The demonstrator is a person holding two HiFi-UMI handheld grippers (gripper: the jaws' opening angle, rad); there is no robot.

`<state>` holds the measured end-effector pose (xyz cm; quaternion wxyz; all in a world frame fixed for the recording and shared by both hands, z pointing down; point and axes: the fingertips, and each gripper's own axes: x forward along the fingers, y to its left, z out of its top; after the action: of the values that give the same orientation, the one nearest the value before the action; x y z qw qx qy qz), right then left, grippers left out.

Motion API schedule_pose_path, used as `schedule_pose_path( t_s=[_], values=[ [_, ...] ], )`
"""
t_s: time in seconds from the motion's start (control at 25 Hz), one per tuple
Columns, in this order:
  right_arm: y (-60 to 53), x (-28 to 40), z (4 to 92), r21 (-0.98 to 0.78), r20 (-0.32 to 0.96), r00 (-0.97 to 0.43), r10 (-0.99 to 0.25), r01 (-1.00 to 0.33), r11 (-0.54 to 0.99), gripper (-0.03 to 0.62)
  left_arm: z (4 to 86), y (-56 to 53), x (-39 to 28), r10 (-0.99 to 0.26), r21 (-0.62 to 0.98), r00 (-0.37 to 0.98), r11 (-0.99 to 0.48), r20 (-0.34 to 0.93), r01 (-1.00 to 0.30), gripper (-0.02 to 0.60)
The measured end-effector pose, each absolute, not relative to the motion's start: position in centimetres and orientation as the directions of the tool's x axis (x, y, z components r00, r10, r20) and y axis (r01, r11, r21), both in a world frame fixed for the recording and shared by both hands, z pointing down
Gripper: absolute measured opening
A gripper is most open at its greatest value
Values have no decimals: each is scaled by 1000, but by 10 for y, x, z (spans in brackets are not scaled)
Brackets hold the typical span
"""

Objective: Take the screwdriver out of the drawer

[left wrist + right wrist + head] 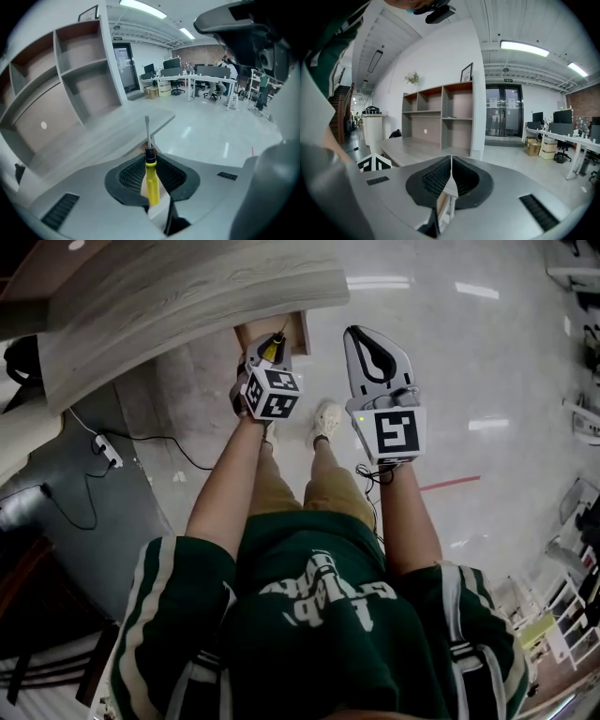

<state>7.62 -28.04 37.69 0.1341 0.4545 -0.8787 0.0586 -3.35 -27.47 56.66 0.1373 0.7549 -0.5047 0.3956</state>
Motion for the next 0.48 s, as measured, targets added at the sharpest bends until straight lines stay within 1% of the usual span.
schedule_pose_path(
  t_s=[0.24, 0.48],
  values=[
    [-279, 60, 305, 48, 210, -578, -789, -800, 598, 35, 496, -276, -48, -704, -185, 176, -404, 688, -896, 84],
    [-280, 38, 253, 50, 156, -584, -796, -801, 597, 35, 411, -280, -71, -779, -193, 178, -357, 602, -914, 84]
  ],
)
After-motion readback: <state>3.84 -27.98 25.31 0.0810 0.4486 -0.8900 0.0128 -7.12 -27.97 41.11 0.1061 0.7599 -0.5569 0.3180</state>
